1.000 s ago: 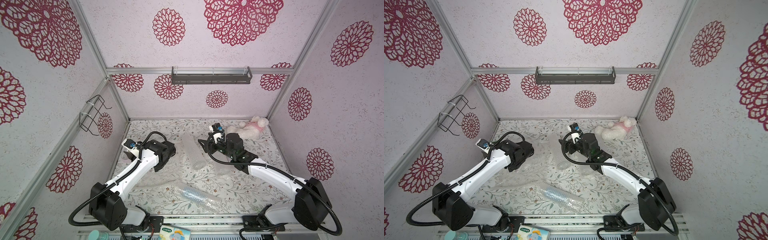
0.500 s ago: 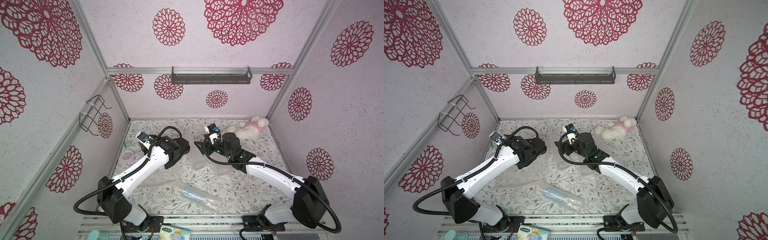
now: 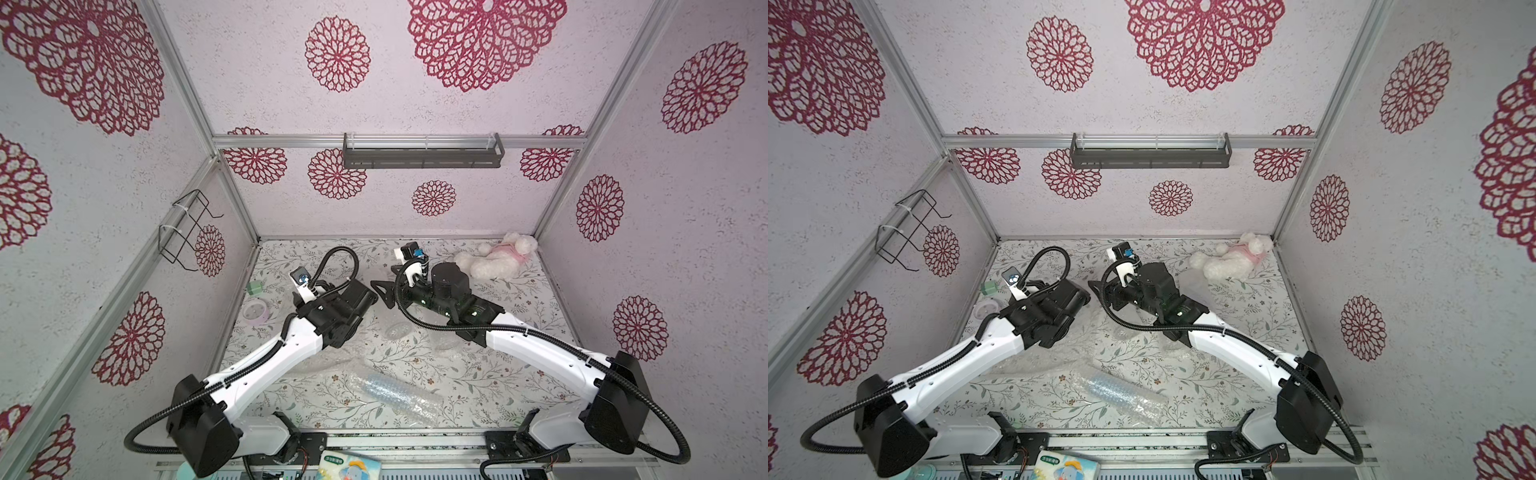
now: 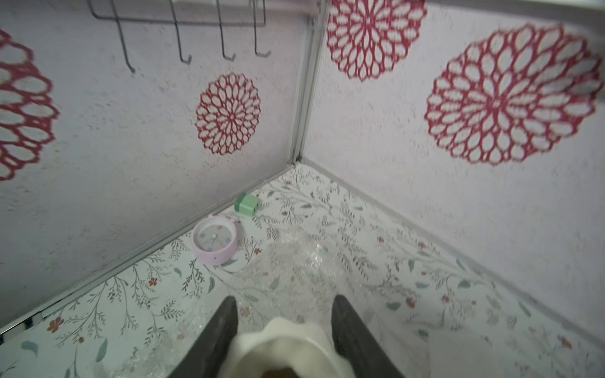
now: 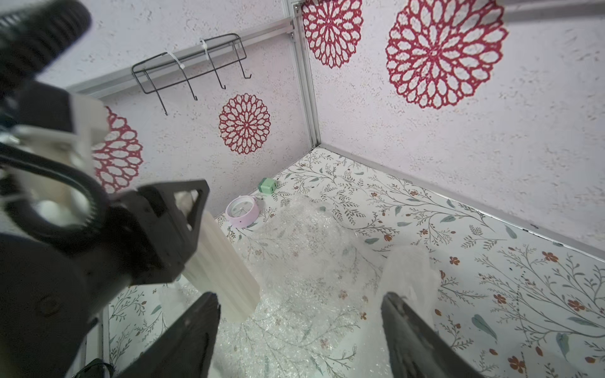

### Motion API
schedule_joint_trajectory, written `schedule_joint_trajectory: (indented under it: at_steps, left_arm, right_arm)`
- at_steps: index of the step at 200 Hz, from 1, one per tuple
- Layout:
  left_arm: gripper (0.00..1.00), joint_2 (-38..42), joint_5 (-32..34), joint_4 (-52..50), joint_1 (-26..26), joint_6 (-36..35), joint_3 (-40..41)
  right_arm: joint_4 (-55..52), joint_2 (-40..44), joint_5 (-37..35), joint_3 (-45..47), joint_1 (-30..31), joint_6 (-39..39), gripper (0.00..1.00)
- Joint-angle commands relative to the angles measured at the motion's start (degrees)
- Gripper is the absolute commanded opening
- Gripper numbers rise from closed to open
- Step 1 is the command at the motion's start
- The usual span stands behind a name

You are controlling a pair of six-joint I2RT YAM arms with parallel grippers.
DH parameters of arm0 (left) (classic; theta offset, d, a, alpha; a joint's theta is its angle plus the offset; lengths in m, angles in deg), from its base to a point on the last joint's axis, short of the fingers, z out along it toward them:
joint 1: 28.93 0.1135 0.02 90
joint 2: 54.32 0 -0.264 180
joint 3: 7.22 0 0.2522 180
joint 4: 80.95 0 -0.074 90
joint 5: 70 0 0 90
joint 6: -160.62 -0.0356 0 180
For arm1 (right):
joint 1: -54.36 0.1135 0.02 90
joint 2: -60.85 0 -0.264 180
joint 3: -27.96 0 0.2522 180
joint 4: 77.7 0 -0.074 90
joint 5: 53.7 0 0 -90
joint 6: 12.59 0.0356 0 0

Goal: Unwrap the vase from the bubble wrap
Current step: Place the vase at the center of the board.

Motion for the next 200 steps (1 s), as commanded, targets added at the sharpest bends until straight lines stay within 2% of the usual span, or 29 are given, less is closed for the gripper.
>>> schedule_joint_trajectory:
  at_steps: [1,9,17,36,54,69,106,141,200]
  left_arm:
    - [0.31,-1.83,-3.69,16.8,2.17,-17.18,-3.49]
    - [0.31,-4.28,-2.91,13.75,2.11,-17.56,-6.09]
    - [0.31,-5.9,-3.65,14.86,2.32,-20.75,-7.09]
    - [0.31,-6.59,-8.16,24.0,3.22,-27.64,-5.14]
    - [0.34,-6.03,-15.09,31.57,5.39,-32.01,-2.83]
    - [0.35,-6.46,-17.88,35.93,6.66,-35.53,-2.22]
    - [0.36,-9.11,-25.66,48.31,8.66,-44.97,-0.54]
    - [0.37,-12.97,-31.36,61.8,10.78,-52.08,1.2]
    - [0.37,-19.32,-38.25,76.32,14.48,-56.0,2.06]
  right_arm:
    - [1.22,0.26,-1.59,-1.62,0.66,1.57,0.8]
    - [1.8,0.09,-1.66,-1.51,0.73,1.62,0.8]
    - [2.15,0.02,-2.03,-1.33,0.79,1.5,0.8]
    - [2.09,0.51,-3.16,-1.2,0.8,0.44,0.8]
    - [0.92,1.44,-4.59,-1.16,0.79,-1.29,0.81]
    - [0.09,2.87,-5.98,-0.28,0.72,-2.92,0.81]
    - [0.84,8.32,-9.28,6.14,-0.89,-4.95,0.81]
    - [3.3,12.37,-8.92,12.3,-4.21,-4.34,0.82]
    - [8.3,15.46,-7.56,19.45,-8.44,-4.24,0.82]
